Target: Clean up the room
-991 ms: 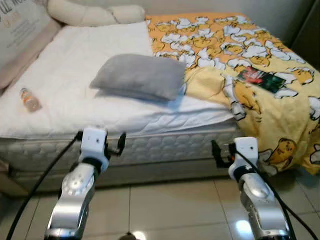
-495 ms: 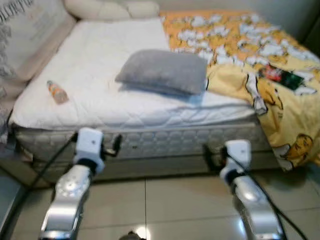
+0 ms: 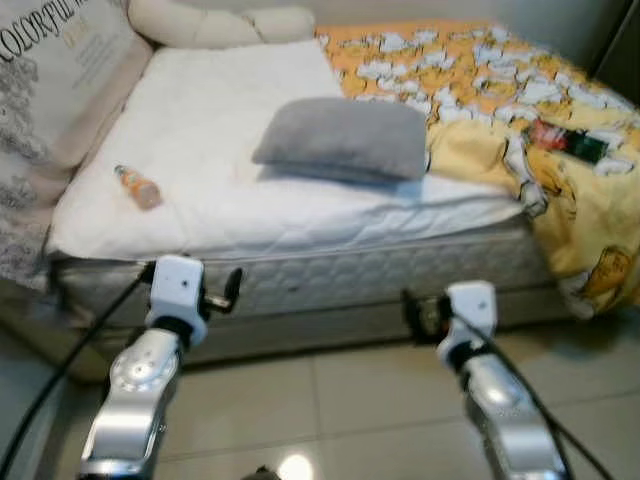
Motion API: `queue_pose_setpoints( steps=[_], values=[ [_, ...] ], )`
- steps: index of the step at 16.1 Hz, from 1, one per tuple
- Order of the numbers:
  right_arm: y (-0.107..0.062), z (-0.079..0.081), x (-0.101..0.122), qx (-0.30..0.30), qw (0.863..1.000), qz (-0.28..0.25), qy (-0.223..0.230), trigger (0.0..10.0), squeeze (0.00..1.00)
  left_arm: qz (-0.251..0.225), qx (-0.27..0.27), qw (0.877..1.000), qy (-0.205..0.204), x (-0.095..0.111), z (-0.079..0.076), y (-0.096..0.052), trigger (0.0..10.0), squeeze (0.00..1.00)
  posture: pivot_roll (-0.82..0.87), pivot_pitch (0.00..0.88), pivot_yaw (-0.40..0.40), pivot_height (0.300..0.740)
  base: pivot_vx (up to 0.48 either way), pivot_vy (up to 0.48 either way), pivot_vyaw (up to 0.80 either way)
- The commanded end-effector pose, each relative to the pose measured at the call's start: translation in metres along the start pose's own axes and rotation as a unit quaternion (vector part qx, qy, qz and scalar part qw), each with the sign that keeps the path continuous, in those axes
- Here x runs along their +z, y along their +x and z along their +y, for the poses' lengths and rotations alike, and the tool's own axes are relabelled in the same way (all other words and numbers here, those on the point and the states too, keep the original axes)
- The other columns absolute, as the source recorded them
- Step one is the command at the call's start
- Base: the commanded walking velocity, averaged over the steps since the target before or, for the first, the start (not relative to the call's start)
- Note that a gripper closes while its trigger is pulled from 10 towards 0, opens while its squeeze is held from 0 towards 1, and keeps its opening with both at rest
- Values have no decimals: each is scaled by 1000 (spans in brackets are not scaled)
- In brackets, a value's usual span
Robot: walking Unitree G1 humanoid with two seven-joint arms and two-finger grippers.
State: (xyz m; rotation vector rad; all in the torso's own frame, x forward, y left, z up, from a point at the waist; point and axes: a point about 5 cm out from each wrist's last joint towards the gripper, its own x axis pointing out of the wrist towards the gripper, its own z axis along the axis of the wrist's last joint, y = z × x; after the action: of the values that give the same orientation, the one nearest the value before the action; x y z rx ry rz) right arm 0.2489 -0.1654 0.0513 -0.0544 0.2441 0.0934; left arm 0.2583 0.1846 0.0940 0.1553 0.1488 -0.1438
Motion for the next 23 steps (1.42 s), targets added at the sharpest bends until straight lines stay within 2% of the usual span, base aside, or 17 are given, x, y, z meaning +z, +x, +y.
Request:
queue_pose_setpoints(
  steps=[1,7,10,14,20,23],
  values=[
    [1,0,5,-1,1000,-9,1,10000,0,-1,8,1000,-2,2,3,-1,10000,0,61,0,42,740,0,0,0],
    [9,3,16,2,1000,-26,8,10000,0,-10,11,1000,6,5,2,3,10000,0,69,0,36,740,87,0,0],
    [13,4,19,9,999,-30,-12,10000,0,-14,10,1000,7,9,3,6,10000,0,71,0,38,740,303,0,0],
    [17,0,23,4,999,-33,-18,10000,0,-14,11,1000,9,11,4,9,10000,0,70,0,43,740,315,0,800],
    [18,6,22,26,999,-31,-14,10000,0,-14,15,1000,10,11,8,10,10000,0,73,0,44,740,316,0,800],
    [20,4,22,21,999,-30,-16,10000,0,-15,13,1000,2,11,7,10,10000,0,72,0,45,740,317,0,800]
  ],
)
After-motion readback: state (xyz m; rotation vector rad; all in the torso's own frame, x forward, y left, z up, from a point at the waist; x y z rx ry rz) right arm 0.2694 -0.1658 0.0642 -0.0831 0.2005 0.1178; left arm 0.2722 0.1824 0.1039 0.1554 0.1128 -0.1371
